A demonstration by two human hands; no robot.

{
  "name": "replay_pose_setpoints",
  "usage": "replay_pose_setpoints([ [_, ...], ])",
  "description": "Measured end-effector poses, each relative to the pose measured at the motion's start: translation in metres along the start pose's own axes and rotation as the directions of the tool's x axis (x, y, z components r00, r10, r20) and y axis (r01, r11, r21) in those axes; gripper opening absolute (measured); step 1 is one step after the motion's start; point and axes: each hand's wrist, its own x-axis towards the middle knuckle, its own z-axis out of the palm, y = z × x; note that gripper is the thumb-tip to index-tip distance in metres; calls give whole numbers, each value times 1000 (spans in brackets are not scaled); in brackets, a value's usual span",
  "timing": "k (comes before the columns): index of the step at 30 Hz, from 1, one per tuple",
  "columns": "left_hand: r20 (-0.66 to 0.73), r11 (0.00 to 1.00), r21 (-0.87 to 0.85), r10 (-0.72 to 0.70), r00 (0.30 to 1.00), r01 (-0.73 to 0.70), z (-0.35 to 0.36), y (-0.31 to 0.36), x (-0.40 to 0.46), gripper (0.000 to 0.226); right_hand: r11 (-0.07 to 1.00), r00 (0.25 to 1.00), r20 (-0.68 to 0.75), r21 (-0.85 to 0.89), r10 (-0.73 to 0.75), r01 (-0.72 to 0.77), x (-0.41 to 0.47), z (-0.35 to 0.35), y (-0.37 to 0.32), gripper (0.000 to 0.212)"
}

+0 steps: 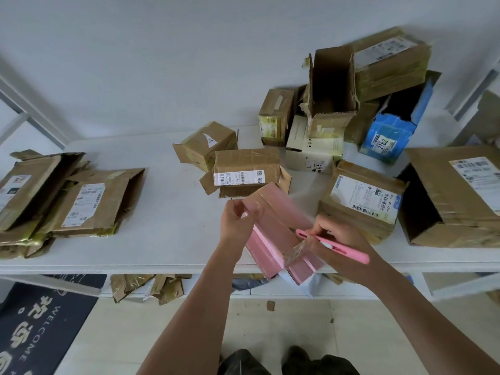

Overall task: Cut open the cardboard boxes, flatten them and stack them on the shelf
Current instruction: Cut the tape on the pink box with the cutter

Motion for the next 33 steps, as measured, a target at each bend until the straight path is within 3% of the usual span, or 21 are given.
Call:
replay_pose_setpoints([
  [4,-1,1000,5,-20,1000,20,0,1,0,29,1000,1000,15,26,8,-8,-8,0,-2,34],
  [8,-11,1000,15,-19,1000,19,2,3,-1,24,978,997,42,196,61,-68,-21,-2,2,23],
  [10,-17,1000,25,-17,1000,17,4,5,-3,23,982,998,23,180,51,-54,-26,-4,1,25],
  [13,-62,996,83,-9,998,14,2,8,-3,24,986,980,-169,147,107,-83,-34,0,7,19],
  [15,-129,993,112,-10,992,25,-2,10,-5,27,958,911,-352,260,214,-125,-36,9,15,11],
  [18,-205,995,91,-30,978,50,-10,9,-14,51,902,824,-460,410,332,-135,-24,30,24,9],
  [21,-212,986,156,-30,977,64,-22,12,-27,61,808,796,-415,569,441,-151,-3,47,27,7],
  [25,-244,915,389,-15,970,112,-36,12,-35,37,730,821,-340,671,459,-130,19,70,17,13],
  [27,-215,793,609,185,959,-16,-44,6,-39,36,717,832,-322,686,451,-124,28,80,10,15],
  [29,-23,631,730,407,913,-263,-51,-1,-37,41,754,832,-337,642,441,-139,37,84,6,18],
  [31,155,633,651,428,891,-418,-58,-3,-30,42,771,832,-341,619,438,-152,42,83,6,16],
  [33,255,702,545,383,888,-459,-64,-6,-23,43,754,827,-330,638,455,-160,44,81,8,13],
])
